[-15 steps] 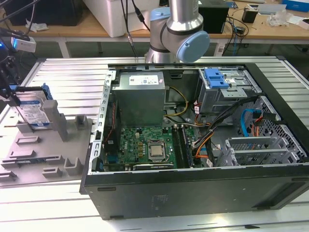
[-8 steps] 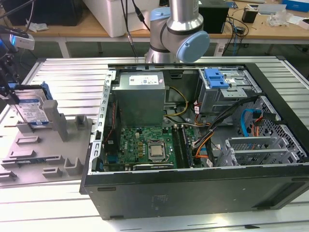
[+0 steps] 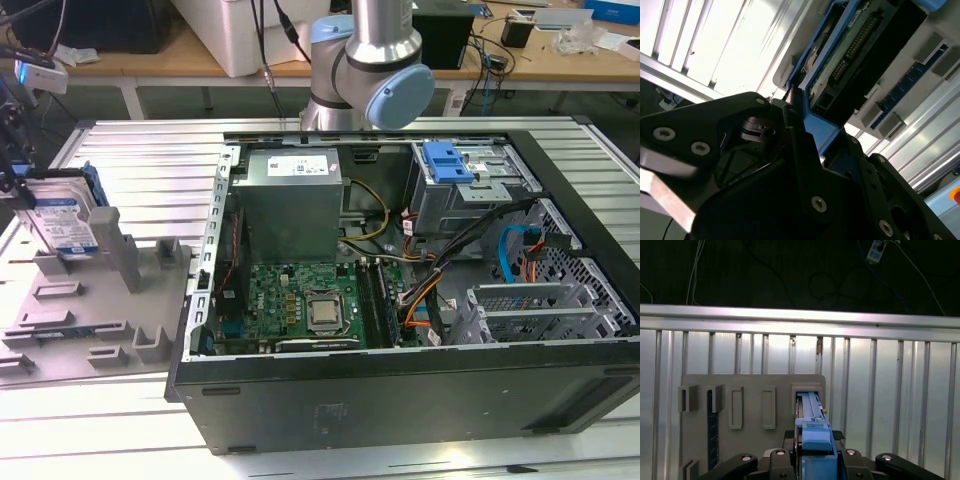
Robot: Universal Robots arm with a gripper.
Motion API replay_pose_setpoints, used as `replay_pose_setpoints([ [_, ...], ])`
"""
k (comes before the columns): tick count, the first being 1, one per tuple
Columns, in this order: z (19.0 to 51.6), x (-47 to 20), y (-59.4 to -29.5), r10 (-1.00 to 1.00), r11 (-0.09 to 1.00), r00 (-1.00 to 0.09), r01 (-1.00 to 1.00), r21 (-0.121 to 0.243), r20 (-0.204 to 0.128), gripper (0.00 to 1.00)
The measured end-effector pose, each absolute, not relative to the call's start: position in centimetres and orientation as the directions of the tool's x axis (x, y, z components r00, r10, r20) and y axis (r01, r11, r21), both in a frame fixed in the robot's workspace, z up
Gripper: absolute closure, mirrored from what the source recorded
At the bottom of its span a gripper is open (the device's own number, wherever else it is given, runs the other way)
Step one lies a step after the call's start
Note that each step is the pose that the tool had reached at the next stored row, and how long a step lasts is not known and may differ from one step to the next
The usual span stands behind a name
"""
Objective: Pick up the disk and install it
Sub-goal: 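Pick up the disk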
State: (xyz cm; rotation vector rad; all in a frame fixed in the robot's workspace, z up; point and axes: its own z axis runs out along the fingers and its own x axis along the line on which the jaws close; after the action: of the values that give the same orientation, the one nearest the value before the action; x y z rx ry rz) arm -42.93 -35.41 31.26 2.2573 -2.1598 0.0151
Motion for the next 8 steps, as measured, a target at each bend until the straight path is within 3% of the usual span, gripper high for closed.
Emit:
replay_pose_setpoints([
  [8,33.4,-42.9,-35.4,-0.999,-0.044,0.044,-0.999,0.006,0.017,0.63],
])
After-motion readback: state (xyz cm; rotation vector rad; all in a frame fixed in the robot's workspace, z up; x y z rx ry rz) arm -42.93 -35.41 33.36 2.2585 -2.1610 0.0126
